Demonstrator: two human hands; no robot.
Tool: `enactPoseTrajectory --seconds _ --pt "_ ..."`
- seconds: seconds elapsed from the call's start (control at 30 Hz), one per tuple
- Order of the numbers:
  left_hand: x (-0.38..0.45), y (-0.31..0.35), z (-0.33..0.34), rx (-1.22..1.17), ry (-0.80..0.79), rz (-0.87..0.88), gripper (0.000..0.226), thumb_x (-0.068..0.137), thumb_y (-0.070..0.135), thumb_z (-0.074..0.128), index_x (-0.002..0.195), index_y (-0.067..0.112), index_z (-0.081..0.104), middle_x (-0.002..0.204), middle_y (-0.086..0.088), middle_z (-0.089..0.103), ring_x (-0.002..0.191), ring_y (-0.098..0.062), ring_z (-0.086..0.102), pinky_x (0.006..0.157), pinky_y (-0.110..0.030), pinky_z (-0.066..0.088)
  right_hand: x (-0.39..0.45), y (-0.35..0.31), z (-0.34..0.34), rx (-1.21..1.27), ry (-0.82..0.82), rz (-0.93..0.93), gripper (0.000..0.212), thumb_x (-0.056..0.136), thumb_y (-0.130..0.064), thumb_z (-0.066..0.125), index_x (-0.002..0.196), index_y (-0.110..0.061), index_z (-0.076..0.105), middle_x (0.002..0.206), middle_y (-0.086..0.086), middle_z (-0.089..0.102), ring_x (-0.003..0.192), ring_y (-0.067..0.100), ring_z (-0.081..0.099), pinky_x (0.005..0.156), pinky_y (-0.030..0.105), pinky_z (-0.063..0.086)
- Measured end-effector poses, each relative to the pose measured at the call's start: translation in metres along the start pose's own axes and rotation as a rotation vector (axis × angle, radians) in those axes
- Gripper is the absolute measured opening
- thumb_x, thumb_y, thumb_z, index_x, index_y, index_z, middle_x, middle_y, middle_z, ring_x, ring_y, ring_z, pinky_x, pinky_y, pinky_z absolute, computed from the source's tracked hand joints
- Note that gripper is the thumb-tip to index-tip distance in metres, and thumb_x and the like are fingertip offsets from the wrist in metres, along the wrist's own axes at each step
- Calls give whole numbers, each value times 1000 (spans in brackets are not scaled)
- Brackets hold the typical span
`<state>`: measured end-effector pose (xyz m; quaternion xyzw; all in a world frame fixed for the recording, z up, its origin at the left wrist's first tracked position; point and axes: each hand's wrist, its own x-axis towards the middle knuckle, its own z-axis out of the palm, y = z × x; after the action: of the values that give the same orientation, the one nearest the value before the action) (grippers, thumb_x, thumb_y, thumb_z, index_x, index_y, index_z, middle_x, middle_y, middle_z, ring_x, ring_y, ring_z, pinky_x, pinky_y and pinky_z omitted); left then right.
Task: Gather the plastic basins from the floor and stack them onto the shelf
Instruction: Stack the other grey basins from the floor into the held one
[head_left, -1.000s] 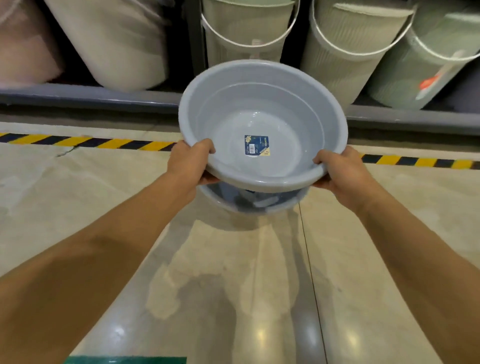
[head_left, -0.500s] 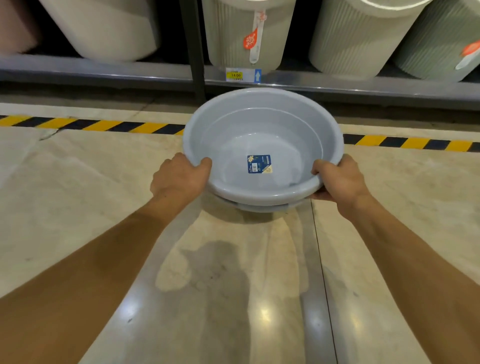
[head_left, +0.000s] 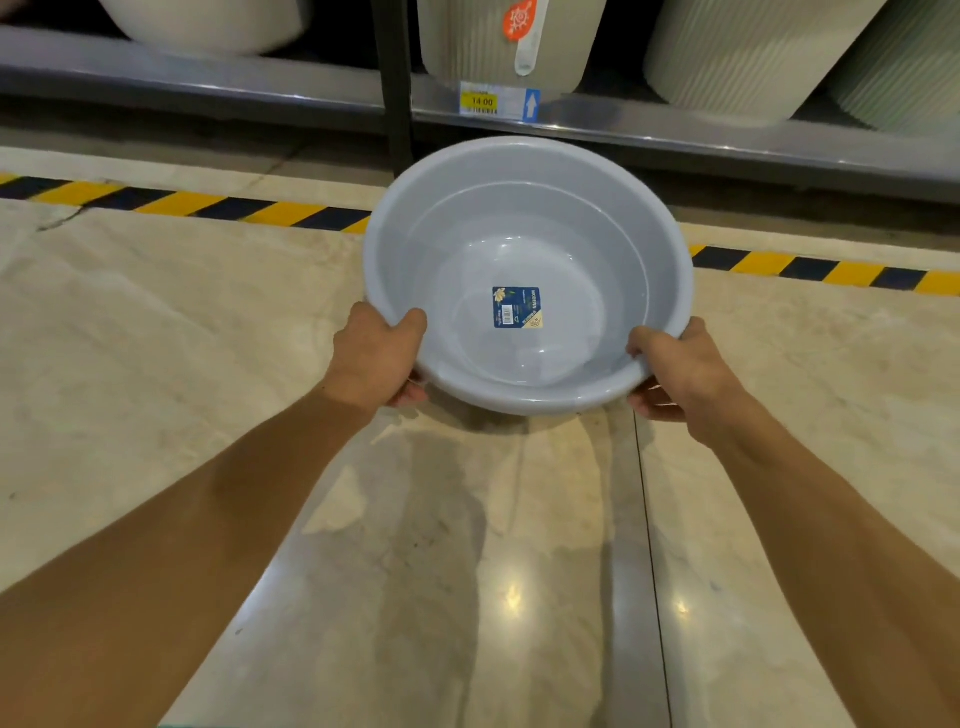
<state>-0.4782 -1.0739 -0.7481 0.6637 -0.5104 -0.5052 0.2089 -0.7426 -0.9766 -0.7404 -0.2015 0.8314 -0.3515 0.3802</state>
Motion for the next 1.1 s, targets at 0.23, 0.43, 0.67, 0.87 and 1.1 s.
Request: enactPoseTrajectory --seconds 0.23,0.43,0.67,0.87,1.1 --pt "-8 -5 3 -353 -145 -122 48 95 24 65 141 16 56 120 -15 72 97 -34 75 75 -49 67 -10 8 5 322 -122 34 48 86 -18 65 131 -22 46 112 13 69 70 29 80 57 42 65" --pt "-15 -4 13 -706 -211 -190 58 90 -1 64 142 21 52 125 -14 69 97 -32 73 60 -45 66 -20 16 25 554 -131 15 54 82 -6 62 134 -19 53 125 20 67 97 40 72 71 54 64" --pt "-31 2 -10 -740 -120 -177 60 86 -7 55 138 22 55 129 -12 69 109 -35 68 68 -43 66 -32 11 39 545 -116 -42 58 83 -2 59 139 -14 53 125 18 66 97 32 65 60 38 62" --pt "-69 22 -73 -762 -79 -122 56 88 -9 53 137 18 57 125 -11 70 106 -33 68 73 -44 66 -82 -44 45 545 -160 -98 55 82 0 58 135 -14 56 107 9 68 91 30 65 64 39 60" --pt "-191 102 -227 -832 74 -152 46 86 -7 56 127 15 61 111 -10 73 88 -28 70 54 -37 65 -229 -179 30 458 -346 -104 56 83 -1 59 136 -16 57 125 13 70 108 35 69 66 41 64"
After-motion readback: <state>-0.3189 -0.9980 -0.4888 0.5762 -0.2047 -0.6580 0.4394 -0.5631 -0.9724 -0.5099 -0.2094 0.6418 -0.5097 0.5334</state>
